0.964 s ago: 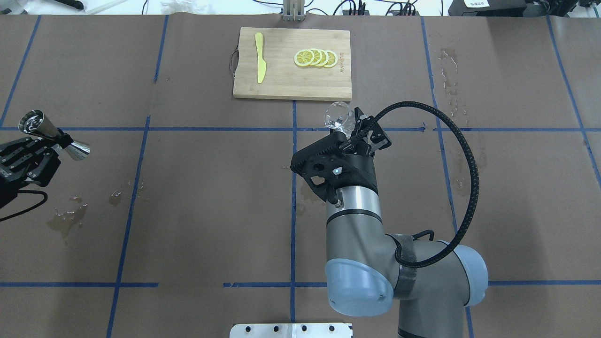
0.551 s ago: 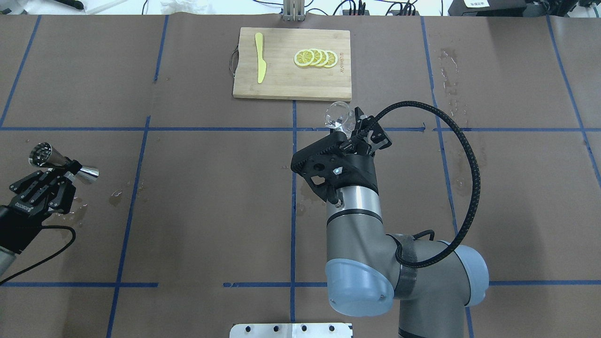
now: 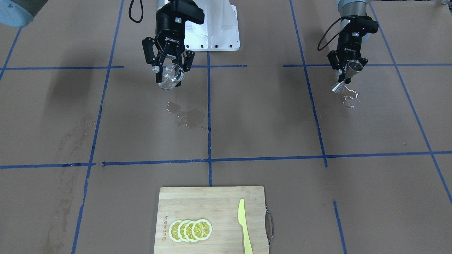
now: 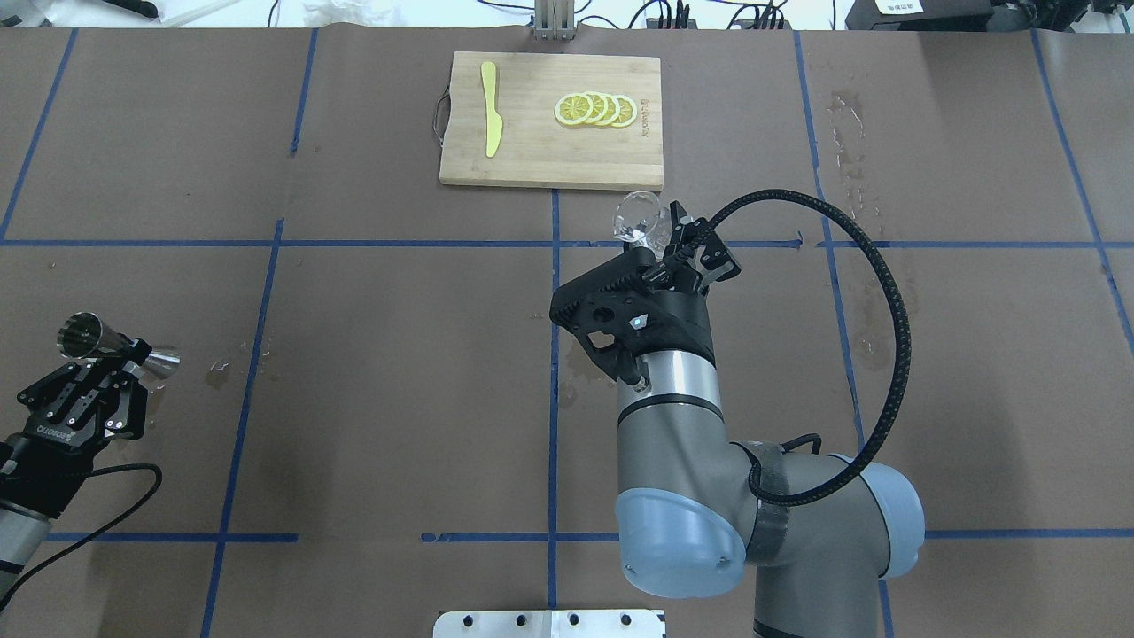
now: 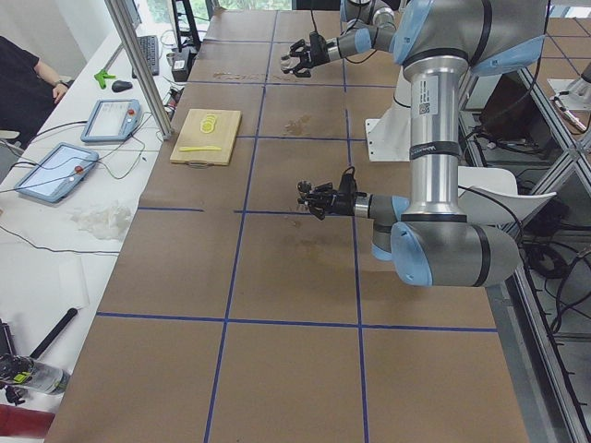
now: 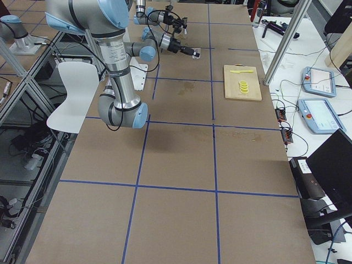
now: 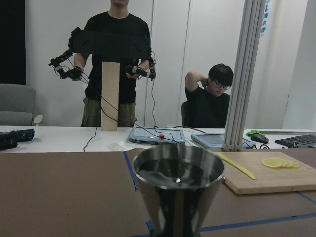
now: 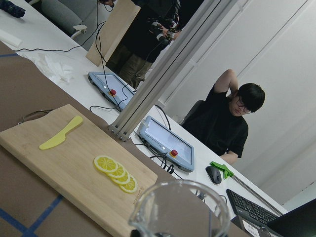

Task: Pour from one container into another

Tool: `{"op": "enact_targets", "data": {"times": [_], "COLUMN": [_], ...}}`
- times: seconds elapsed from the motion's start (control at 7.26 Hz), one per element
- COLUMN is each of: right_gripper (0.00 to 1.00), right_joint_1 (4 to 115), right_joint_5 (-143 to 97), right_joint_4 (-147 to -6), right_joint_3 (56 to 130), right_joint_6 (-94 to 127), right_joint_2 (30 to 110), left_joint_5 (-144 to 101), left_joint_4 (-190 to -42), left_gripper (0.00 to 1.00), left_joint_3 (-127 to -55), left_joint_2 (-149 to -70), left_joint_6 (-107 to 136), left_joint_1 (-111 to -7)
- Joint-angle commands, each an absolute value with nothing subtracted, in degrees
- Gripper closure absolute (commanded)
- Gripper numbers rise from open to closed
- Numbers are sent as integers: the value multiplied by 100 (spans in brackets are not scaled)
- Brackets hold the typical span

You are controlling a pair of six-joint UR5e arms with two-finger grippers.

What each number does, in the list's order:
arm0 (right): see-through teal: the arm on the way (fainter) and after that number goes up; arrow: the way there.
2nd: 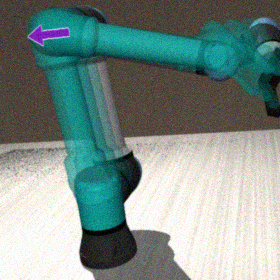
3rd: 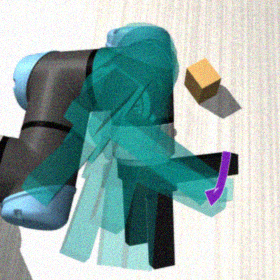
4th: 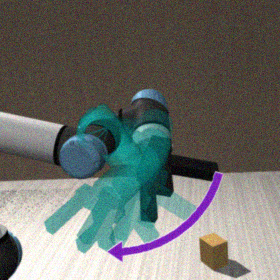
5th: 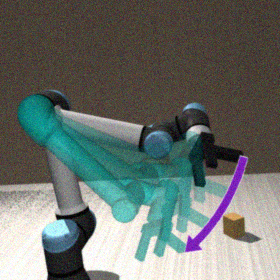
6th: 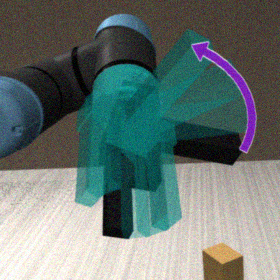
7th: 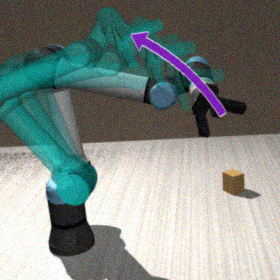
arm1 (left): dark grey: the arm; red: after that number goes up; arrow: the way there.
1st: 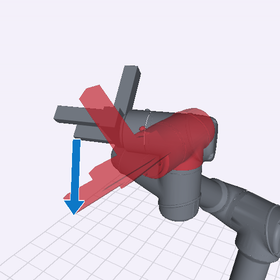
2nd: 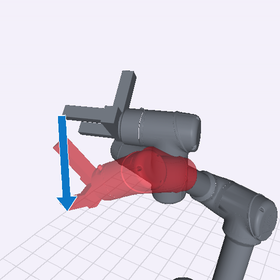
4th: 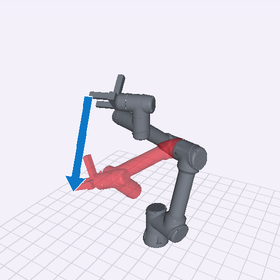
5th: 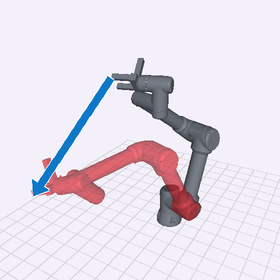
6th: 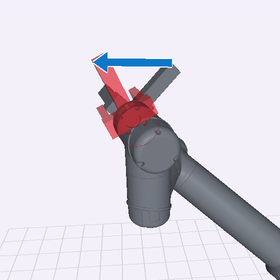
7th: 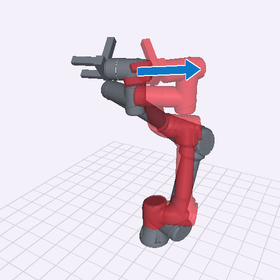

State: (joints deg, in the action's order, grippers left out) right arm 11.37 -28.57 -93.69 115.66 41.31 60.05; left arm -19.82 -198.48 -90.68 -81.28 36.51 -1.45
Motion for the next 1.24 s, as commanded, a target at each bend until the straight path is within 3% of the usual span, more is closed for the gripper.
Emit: {"op": "enact_targets", "data": {"times": [0.0, 1.1], "right_gripper": [100, 100], "right_joint_1": [1151, 1160], "right_joint_5": [-2856, -2856], "right_joint_4": [-9369, -9369], "right_joint_3": [11566, 11575], "right_joint_6": [4131, 4131], "right_joint_2": [6012, 6047], "left_joint_5": [-2021, -3138], "left_joint_4": [-19872, -19907], "left_gripper": [100, 100], "left_joint_3": [-8851, -8650], "left_joint_2": [-8420, -8332], "left_joint_6": [3421, 3445], "left_joint_1": [-123, -228]}}
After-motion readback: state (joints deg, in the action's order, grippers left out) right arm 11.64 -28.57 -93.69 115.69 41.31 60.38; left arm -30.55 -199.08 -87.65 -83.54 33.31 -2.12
